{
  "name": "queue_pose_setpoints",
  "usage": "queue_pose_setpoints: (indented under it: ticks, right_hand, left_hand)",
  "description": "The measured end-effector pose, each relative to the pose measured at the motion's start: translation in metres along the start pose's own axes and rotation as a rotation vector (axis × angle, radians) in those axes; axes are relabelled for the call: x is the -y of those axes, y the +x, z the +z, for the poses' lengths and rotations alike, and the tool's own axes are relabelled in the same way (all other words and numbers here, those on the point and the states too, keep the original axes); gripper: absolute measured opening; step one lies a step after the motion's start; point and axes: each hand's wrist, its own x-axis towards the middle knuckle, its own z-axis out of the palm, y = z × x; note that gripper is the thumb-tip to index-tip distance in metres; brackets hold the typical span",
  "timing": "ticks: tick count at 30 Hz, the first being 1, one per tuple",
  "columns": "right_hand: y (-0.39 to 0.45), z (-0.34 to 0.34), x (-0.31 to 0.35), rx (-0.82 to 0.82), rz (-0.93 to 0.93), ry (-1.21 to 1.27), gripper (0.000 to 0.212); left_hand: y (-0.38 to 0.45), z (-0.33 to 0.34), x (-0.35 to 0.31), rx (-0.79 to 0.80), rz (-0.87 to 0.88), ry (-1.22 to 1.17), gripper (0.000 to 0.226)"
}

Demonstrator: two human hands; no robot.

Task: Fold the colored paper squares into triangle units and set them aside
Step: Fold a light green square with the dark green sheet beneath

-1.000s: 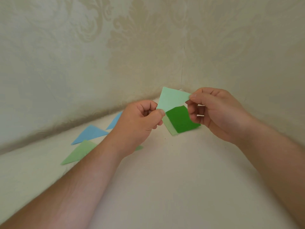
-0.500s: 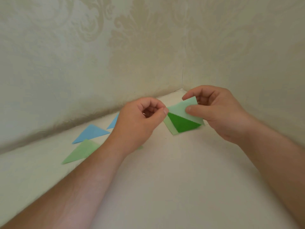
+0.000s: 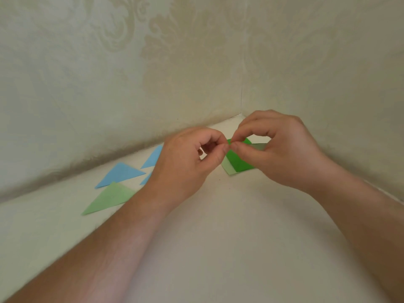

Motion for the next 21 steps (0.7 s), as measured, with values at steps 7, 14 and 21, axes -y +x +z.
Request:
queue_pose_setpoints:
  ticks: [7, 14, 21]
  right_hand:
    - [0.0007, -0.003, 0.0042, 0.064, 0.162, 0.177, 0.018]
    - [0.0001, -0.0058, 0.0066, 0.152, 0.198, 0.209, 0.018]
    - [-0.0003, -0.0064, 0.0075, 0.207, 0.206, 0.191, 0.017]
  left_hand:
    - [0.0004, 0.0006, -0.0032, -0.02, -0.2, -0.281, 0.021]
    - [0.0008, -0.0019, -0.0057, 0.013, -0.215, -0.352, 0.018]
    - [-0.0001, -0.0021, -0.0042, -0.019, -0.162, -0.31, 0.019]
